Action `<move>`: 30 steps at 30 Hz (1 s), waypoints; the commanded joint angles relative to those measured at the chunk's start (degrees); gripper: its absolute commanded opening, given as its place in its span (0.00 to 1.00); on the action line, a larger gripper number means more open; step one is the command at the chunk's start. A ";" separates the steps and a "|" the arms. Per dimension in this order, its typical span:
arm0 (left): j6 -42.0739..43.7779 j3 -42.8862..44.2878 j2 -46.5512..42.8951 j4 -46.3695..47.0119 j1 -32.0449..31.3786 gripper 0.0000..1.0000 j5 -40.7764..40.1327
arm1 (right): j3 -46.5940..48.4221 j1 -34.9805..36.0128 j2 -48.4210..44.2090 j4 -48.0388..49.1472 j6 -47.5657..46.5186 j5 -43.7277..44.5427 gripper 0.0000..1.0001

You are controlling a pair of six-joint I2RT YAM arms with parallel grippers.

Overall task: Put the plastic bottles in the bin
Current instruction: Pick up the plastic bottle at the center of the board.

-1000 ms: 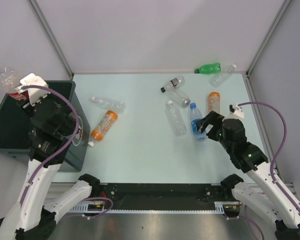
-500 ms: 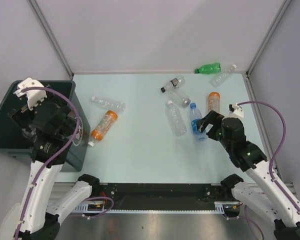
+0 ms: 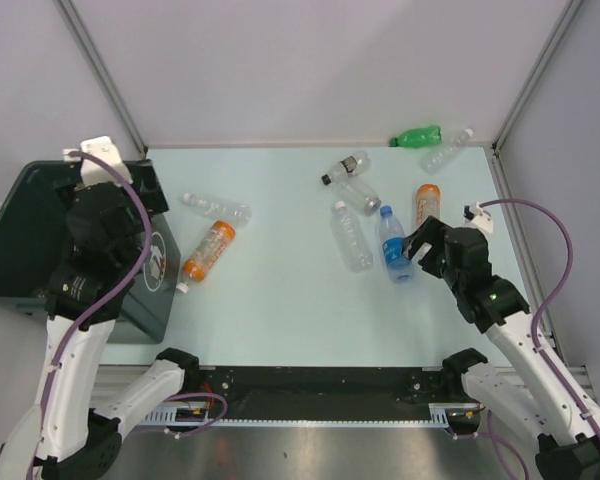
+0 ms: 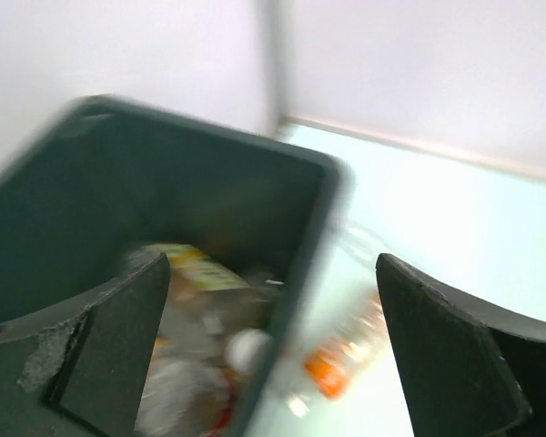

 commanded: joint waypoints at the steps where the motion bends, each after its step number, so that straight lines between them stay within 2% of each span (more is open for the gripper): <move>1: -2.02 -0.45 0.02 -0.87 0.29 1.00 32.45 | 1.99 -3.84 2.45 0.77 -1.69 0.99 1.00; 4: -3.16 -2.65 -0.34 0.98 0.29 1.00 42.07 | 1.99 -6.21 5.87 1.92 -3.36 0.21 1.00; 5: -3.51 -3.35 -0.34 2.20 0.29 1.00 47.58 | 2.08 -6.74 6.75 2.79 -3.63 -0.23 1.00; 11: -8.78 -11.87 -1.13 10.19 0.12 1.00 62.81 | 3.92 -9.30 17.65 5.69 -4.68 2.39 0.98; 15: -13.70 -19.86 -1.83 15.38 0.11 1.00 67.75 | 6.38 -9.82 23.01 9.03 -7.05 8.10 0.98; 19: -15.73 -23.65 -1.83 17.68 0.11 1.00 69.35 | 7.87 -10.70 27.75 14.47 -10.04 11.53 0.98; 25: -16.96 -25.94 -1.83 18.74 0.03 1.00 70.49 | 11.22 -12.81 36.81 19.05 -16.36 10.75 1.00; 30: -17.93 -27.09 -1.83 19.00 -0.06 1.00 70.32 | 12.71 -14.83 43.93 21.52 -18.92 6.45 1.00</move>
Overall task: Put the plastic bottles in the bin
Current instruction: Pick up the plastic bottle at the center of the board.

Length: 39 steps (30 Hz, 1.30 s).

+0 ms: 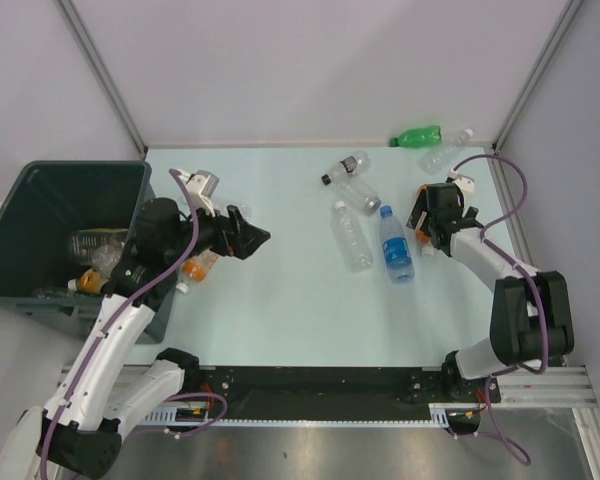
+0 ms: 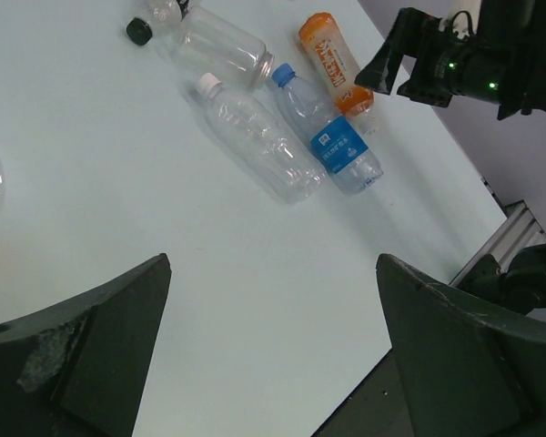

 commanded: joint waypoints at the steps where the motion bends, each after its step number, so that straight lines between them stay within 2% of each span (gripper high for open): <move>1: -1.84 -0.71 -0.72 2.98 -0.06 1.00 1.25 | 3.14 -1.91 4.70 4.03 -3.62 -2.30 1.00; 8: -3.86 -1.84 -0.01 2.54 -0.06 1.00 0.28 | 4.99 -2.97 10.60 2.80 -4.06 -5.02 0.96; 13: -4.21 -1.94 0.69 1.75 -0.06 1.00 -3.14 | 5.25 -3.06 12.88 3.77 -4.33 -8.10 0.84; 19: -4.39 -0.36 3.15 -3.95 -0.06 1.00 -11.67 | 5.25 -3.15 12.10 3.68 -3.53 -10.39 0.61; 20: -4.39 -0.09 4.02 -4.31 0.03 1.00 -11.94 | 5.25 -3.15 11.92 3.77 -3.53 -10.48 0.51; 22: -4.48 0.09 4.64 -5.10 -0.06 1.00 -11.86 | 5.25 -3.15 11.22 3.51 -3.45 -10.83 0.40; 23: -4.65 0.00 4.82 -5.11 0.03 1.00 -11.51 | 5.17 -3.15 10.35 3.33 -3.36 -10.83 0.28; 25: -4.65 -0.18 5.52 -5.19 -0.06 0.99 -10.71 | 5.25 -3.15 8.94 2.45 -2.75 -10.92 0.21; 33: -6.67 -0.97 5.79 -2.38 0.03 0.98 -8.87 | 5.17 -3.06 -5.20 -1.85 -2.30 -16.53 0.20; 36: -7.38 -1.58 5.61 -0.89 -0.06 0.98 -7.11 | 5.17 -3.06 -10.55 -3.17 -2.92 -22.51 0.20; 39: -7.38 -1.59 5.79 -0.10 -0.06 0.98 -5.00 | 5.17 -2.97 -15.04 -3.97 -3.62 -33.99 0.22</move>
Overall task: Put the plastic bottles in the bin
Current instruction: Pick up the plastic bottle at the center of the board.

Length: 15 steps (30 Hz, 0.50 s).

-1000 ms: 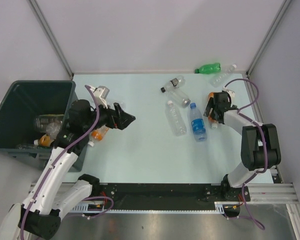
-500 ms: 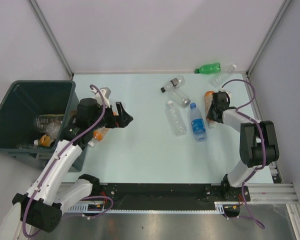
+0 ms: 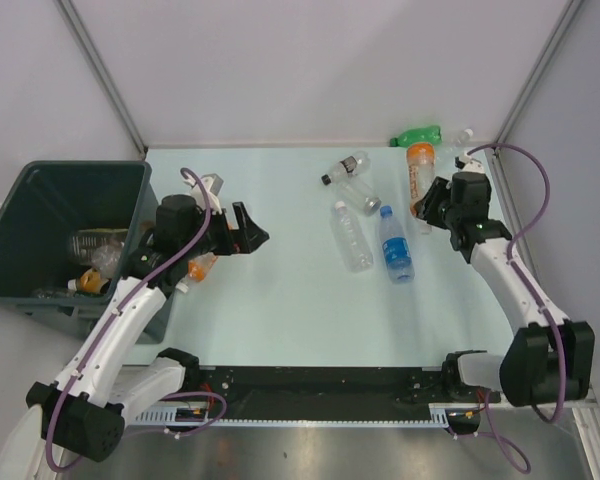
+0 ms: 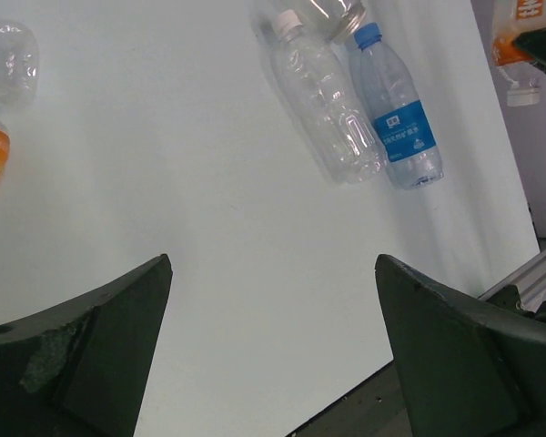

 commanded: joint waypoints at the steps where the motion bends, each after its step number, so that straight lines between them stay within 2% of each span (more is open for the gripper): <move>1: -1.32 0.38 -0.38 3.49 0.00 0.98 4.05 | 1.80 -0.04 -6.95 -1.80 -1.00 -16.01 0.22; 5: -1.94 0.47 -1.60 6.55 0.00 0.98 8.44 | 1.27 1.18 -11.61 -0.67 0.23 -28.05 0.25; 6: -2.20 0.21 -2.13 7.87 -0.08 0.98 11.58 | 1.10 1.97 -12.57 -0.31 1.10 -31.47 0.25; 9: -5.18 -1.81 -4.41 15.16 -0.26 0.98 17.30 | 0.66 6.36 -15.04 2.14 3.82 -36.32 0.26; 11: -6.50 -3.39 -5.82 21.05 -0.78 0.99 18.90 | 0.48 11.78 -15.83 4.96 5.23 -36.86 0.28; 15: -6.95 -3.75 -6.27 25.28 -4.90 1.00 18.47 | 0.48 21.10 -15.14 9.96 8.22 -35.73 0.29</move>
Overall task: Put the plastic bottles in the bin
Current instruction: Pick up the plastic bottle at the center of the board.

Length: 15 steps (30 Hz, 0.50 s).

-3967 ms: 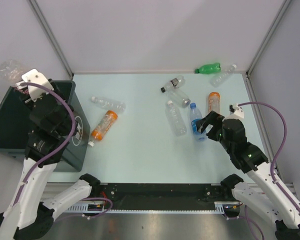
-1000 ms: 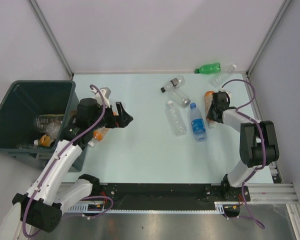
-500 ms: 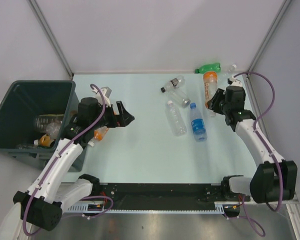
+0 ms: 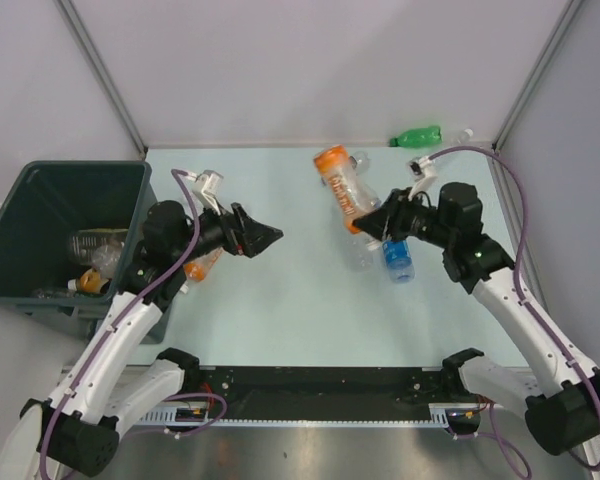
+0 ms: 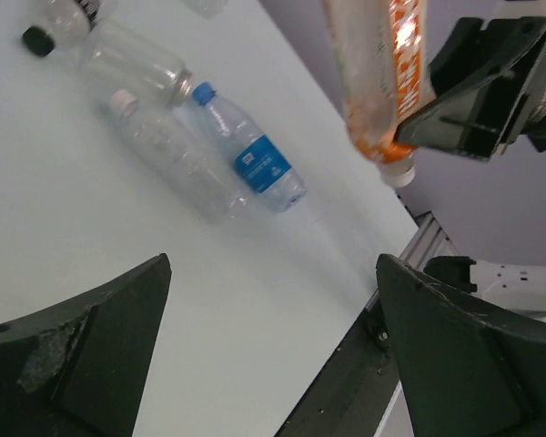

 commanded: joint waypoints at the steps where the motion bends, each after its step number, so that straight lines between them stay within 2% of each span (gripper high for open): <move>1: -2.05 -0.03 -1.28 10.03 -4.32 1.00 2.65 | 0.53 9.20 0.08 9.68 5.34 -3.68 0.29; 7: -1.53 -0.90 -2.25 14.14 -8.81 1.00 0.97 | 0.44 18.42 3.24 17.42 8.34 -2.71 0.28; 10: -1.26 -1.26 -2.69 15.39 -9.78 0.98 2.46 | 0.53 21.06 4.74 18.31 8.52 -1.49 0.28; 15: -1.00 -1.70 -3.65 15.04 -10.31 0.92 -0.87 | 0.44 23.27 6.32 19.37 8.52 -2.01 0.28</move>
